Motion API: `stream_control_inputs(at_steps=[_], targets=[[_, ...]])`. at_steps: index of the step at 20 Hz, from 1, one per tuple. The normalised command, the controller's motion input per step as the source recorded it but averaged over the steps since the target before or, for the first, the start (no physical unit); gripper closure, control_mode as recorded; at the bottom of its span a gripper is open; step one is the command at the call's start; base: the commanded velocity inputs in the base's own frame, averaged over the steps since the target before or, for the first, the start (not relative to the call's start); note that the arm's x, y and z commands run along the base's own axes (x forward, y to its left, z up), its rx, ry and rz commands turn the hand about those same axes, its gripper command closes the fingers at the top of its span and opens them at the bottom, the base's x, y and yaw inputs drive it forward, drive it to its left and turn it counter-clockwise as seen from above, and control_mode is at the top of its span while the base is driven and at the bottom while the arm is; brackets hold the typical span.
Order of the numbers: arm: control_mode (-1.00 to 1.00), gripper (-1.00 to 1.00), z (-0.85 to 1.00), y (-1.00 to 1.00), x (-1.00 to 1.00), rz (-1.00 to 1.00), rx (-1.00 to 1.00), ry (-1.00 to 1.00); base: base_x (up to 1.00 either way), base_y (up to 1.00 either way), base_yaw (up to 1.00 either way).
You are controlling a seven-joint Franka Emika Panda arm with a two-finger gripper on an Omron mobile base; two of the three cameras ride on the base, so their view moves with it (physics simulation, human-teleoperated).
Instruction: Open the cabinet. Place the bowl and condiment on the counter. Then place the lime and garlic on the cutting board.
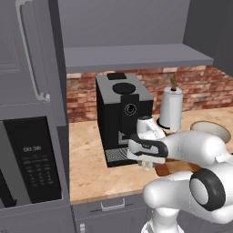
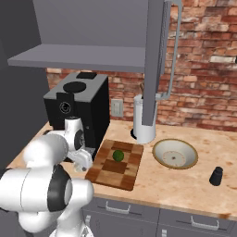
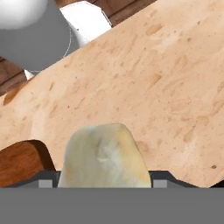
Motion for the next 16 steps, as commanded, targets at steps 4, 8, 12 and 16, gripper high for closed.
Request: stream_control_inputs(at_steps=[4, 8, 12, 16], targets=[[-1.00, 1.00, 0.01, 0.05, -0.53, -0.09, 0.01, -0.16, 0.00, 0.00, 0.00], [-1.00, 1.00, 0.07, 0.16, -0.92, -0.04, 0.03, -0.25, 0.00, 0.00, 0.00], [-1.00, 1.00, 0.44, 0.10, -0.74, 0.00, 0.05, -0.30, 0.00, 0.00, 0.00], [-1.00, 1.00, 0.91, -0.02, -0.52, -0.05, 0.03, -0.31, 0.00, 0.00, 0.00]])
